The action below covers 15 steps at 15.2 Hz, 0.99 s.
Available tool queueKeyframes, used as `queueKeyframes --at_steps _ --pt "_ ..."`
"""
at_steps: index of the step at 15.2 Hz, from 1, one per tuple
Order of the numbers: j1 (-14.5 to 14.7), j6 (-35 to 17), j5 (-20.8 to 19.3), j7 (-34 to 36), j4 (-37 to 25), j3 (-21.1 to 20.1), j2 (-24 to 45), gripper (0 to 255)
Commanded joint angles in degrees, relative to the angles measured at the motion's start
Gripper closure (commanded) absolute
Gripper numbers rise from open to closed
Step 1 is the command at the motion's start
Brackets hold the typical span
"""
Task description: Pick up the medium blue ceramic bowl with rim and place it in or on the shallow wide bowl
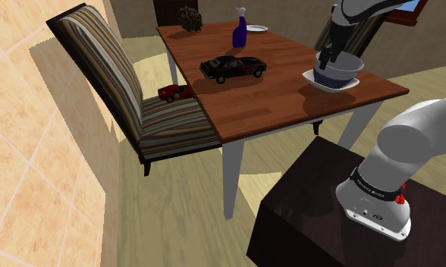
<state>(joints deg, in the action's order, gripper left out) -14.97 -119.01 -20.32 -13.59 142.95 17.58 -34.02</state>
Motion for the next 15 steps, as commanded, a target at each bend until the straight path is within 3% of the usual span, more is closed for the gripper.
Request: queueKeyframes --at_steps 1,4,8,15 --pt "0.0 0.0 0.0 0.0 0.0 0.0 0.0 0" --pt "0.0 0.0 0.0 0.0 0.0 0.0 0.0 0" --pt "0.5 7.8 1.4 -0.3 -5.2 -2.1 -2.5 0" --pt "0.5 7.8 1.4 -0.3 -5.2 -2.1 -2.5 0"
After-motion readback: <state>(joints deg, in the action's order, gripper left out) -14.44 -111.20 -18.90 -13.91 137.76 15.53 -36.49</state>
